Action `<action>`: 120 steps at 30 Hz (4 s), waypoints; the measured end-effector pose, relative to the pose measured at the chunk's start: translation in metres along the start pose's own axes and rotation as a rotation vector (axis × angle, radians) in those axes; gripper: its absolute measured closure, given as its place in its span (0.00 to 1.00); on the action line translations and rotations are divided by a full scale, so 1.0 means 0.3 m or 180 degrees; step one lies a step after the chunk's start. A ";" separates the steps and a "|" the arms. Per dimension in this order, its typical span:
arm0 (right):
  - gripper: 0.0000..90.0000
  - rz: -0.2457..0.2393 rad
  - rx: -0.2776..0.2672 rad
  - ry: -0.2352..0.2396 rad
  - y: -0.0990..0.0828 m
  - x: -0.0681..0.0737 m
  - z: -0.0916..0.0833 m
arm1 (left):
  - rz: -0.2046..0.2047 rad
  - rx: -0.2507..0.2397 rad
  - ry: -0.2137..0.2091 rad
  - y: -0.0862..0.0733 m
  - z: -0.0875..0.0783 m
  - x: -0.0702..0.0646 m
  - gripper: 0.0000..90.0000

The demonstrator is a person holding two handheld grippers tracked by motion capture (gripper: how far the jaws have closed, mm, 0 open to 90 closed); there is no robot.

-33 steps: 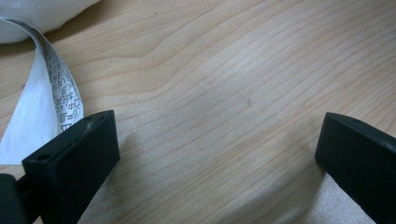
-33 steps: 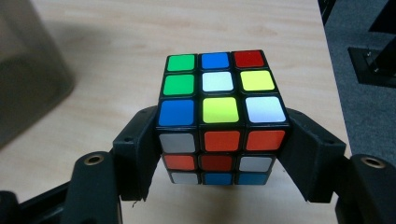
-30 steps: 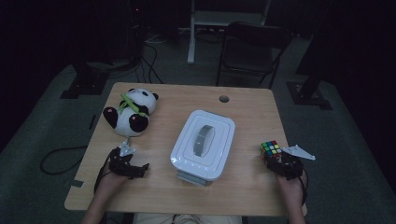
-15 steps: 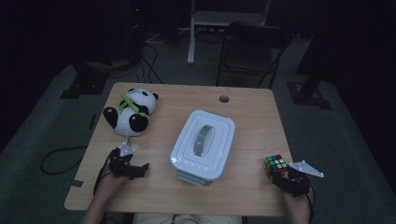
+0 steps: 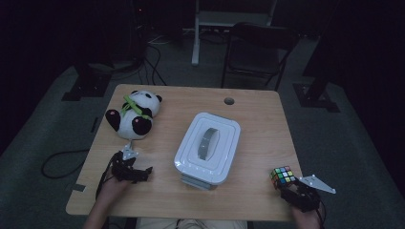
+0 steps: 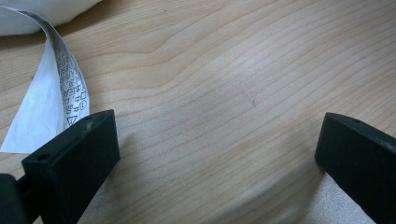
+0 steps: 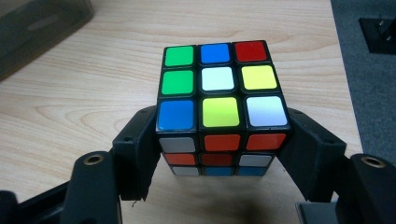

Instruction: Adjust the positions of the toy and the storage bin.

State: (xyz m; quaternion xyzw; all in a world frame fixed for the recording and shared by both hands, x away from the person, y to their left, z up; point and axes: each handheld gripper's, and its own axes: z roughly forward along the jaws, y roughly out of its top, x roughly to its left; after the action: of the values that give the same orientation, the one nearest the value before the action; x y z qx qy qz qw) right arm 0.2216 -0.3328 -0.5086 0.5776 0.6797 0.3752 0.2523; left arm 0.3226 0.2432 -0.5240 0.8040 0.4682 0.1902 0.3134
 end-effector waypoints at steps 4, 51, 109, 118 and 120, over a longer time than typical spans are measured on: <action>0.31 0.0061 -0.0040 0.0008 0.012 -0.012 -0.004 | 0.0000 0.0000 0.0001 0.000 0.000 0.000 0.00; 0.15 -0.0678 -0.0625 0.0476 0.367 0.222 0.179 | 0.0014 0.0002 -0.0012 -0.001 -0.001 0.000 0.00; 0.14 -0.0812 0.0448 0.0528 0.241 0.296 0.471 | 0.0099 -0.0143 -0.0125 0.038 -0.097 0.036 0.02; 0.14 -0.0811 0.0449 0.0529 0.241 0.296 0.471 | 0.0133 -0.0299 -0.0115 0.126 -0.157 0.069 0.02; 0.14 -0.0812 0.0449 0.0527 0.241 0.296 0.471 | 0.0142 -0.0340 -0.0086 0.150 -0.169 0.080 0.02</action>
State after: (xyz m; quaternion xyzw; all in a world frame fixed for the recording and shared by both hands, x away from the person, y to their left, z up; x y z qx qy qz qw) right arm 0.3560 -0.2117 -0.5263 0.4700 0.7906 0.3378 0.1998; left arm 0.3324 0.2641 -0.4561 0.7989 0.4351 0.2109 0.3578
